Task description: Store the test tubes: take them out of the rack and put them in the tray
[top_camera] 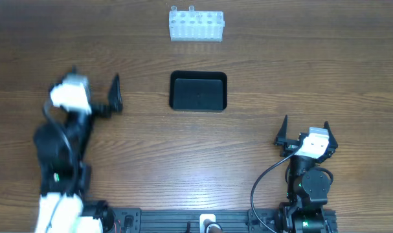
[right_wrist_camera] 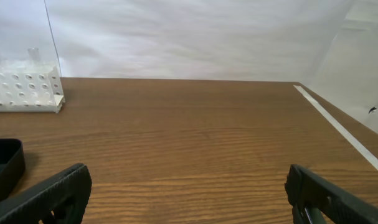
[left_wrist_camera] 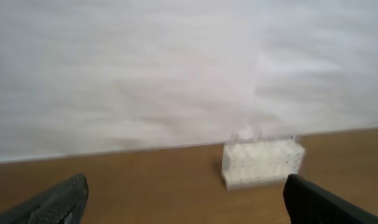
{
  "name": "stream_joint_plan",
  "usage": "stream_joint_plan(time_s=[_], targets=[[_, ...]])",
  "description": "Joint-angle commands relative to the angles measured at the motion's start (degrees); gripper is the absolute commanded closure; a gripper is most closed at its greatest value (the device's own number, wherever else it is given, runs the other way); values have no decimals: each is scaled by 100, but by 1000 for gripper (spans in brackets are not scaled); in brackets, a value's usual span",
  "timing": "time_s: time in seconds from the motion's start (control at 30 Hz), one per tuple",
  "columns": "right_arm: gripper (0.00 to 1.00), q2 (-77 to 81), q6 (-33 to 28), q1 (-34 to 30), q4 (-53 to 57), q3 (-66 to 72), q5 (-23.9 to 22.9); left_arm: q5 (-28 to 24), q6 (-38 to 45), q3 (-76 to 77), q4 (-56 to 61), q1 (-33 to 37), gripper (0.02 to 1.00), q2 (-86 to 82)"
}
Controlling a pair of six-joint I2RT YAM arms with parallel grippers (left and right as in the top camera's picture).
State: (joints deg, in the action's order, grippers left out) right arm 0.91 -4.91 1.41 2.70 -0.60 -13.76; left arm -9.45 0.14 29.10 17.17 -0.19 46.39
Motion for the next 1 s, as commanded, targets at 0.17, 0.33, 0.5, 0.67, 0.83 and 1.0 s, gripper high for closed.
stream_joint_plan(time_s=[0.17,0.33,0.5,0.67,0.83,1.0], targets=[[9,-26,-4,-35,7,28,-87,310,-85,2267,-164,-680,18,2837],[9,-26,-7,-35,7,28,-87,1102,-520,3582,-1093,-1093,20,4144],[9,-26,-4,-35,7,28,-87,1298,-708,4920,-1939,-1276,20,5351],[9,-26,-4,-35,9,28,-87,1298,-826,5974,-2321,-1388,20,6452],[7,-26,-4,-35,9,28,-87,1274,-857,6835,-2645,-1508,20,7313],[9,-26,-7,-35,9,28,-87,1279,-857,7482,-2933,-1624,23,7901]])
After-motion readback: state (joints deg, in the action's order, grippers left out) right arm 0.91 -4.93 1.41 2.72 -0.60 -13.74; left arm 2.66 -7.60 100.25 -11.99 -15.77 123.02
